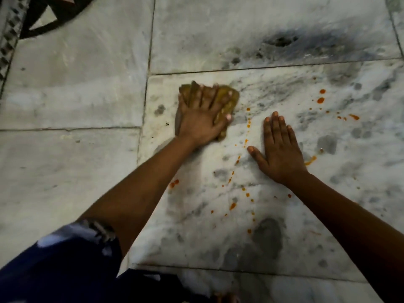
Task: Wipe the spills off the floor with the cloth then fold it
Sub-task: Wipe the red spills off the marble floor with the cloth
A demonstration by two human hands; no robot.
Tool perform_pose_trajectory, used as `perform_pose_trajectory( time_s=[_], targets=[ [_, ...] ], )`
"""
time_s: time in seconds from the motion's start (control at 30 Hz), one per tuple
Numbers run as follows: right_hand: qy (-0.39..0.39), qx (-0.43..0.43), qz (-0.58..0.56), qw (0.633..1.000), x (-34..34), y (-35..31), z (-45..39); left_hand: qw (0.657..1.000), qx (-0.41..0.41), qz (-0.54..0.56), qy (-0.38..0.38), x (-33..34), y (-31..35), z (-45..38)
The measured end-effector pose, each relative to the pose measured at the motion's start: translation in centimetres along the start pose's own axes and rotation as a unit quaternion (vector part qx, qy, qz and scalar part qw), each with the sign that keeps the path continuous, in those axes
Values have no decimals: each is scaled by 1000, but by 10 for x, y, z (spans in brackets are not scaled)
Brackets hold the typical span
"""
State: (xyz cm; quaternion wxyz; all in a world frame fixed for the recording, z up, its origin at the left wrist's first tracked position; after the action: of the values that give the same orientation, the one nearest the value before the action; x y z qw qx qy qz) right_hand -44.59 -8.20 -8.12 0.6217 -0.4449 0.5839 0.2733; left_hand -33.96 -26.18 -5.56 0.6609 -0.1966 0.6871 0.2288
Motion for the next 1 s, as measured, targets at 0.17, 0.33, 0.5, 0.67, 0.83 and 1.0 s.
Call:
perform_pose_trajectory(
  time_s=[0.17, 0.33, 0.5, 0.67, 0.83, 1.0],
  targets=[
    [-46, 1, -13, 999, -6, 0, 5, 995, -103, -3, -1, -5, -79, 46],
    [-42, -7, -24, 999, -11, -1, 33, 977, -203, 58, -10, -15, -115, 63],
    [-38, -3, -25, 999, -9, -6, 42, 975, -213, 52, -39, -9, -49, 145],
    [-37, -8, -20, 999, -7, -7, 44, 990, -127, 50, -48, -4, -2, 138],
    [-59, -6, -10, 998, -8, -4, 43, 984, -146, 79, -64, -9, -53, 81],
    [-57, -19, -9, 998, -9, -1, 42, 948, -309, 70, -30, -13, -62, 139]
  ],
)
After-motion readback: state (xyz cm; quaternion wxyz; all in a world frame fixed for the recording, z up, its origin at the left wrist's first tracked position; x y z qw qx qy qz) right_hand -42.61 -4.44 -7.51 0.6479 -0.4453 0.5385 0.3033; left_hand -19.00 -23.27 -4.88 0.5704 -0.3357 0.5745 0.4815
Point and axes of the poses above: each hand's wrist, its own z-axis away from the middle knuckle, its own x-axis out of the palm, y = z × x, the point moved 3 cm from there along -z, towards the middle knuckle, and after that the axes turned 11 degrees about y, right-handed, at the moved point
